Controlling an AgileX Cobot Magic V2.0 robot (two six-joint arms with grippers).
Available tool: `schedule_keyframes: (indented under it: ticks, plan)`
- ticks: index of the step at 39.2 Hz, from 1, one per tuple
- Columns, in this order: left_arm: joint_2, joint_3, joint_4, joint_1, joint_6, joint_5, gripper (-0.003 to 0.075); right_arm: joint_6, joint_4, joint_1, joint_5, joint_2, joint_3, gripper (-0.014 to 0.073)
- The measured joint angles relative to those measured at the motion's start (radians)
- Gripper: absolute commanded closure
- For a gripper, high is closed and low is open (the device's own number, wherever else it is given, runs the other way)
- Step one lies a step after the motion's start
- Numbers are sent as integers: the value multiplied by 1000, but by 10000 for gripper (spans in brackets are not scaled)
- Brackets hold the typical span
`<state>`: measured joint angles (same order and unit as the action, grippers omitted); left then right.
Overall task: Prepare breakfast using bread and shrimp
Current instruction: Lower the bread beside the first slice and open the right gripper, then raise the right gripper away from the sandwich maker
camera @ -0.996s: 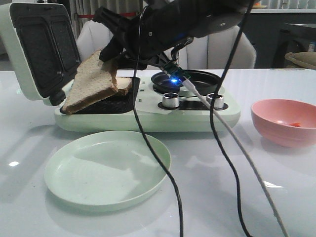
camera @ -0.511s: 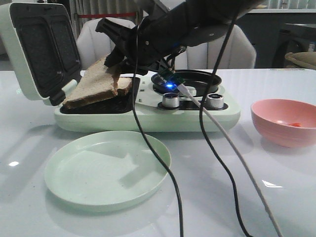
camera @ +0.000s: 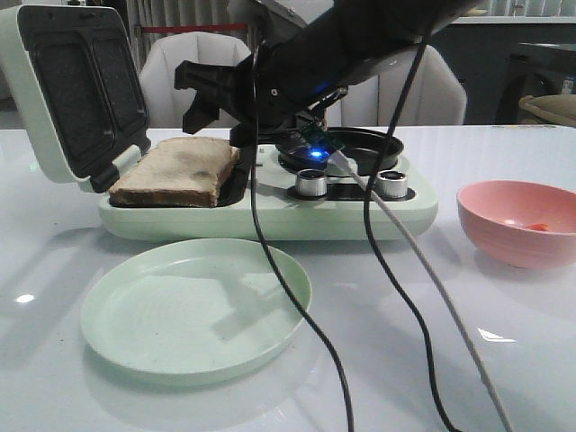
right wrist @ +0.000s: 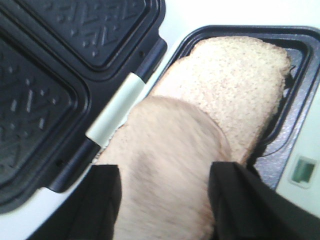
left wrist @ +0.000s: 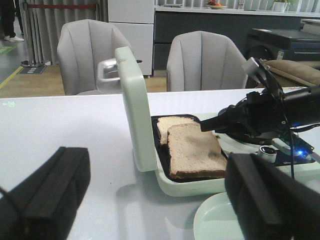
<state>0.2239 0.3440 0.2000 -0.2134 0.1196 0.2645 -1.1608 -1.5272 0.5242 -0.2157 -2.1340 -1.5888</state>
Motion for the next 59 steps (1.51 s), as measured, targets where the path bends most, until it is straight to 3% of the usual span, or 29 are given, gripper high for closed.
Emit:
schedule_keyframes:
  ticks: [13,19,30,49,55,59]
  plan:
    - [0,0,0,0,0,0,116,0,203,0,141,51,0,68]
    - [0,0,0,0,0,0,116,0,239,0,155,132,0,69]
    - [0,0,0,0,0,0,116,0,293,-24,-8,307,17,70]
    - [0,0,0,0,0,0,116,37,427,-130,-24,733,444,70]
    - [0,0,0,0,0,0,116,123,466,-222,-121,837,552,70]
    - [0,0,0,0,0,0,116,255,601,-297,-209,883,595,70]
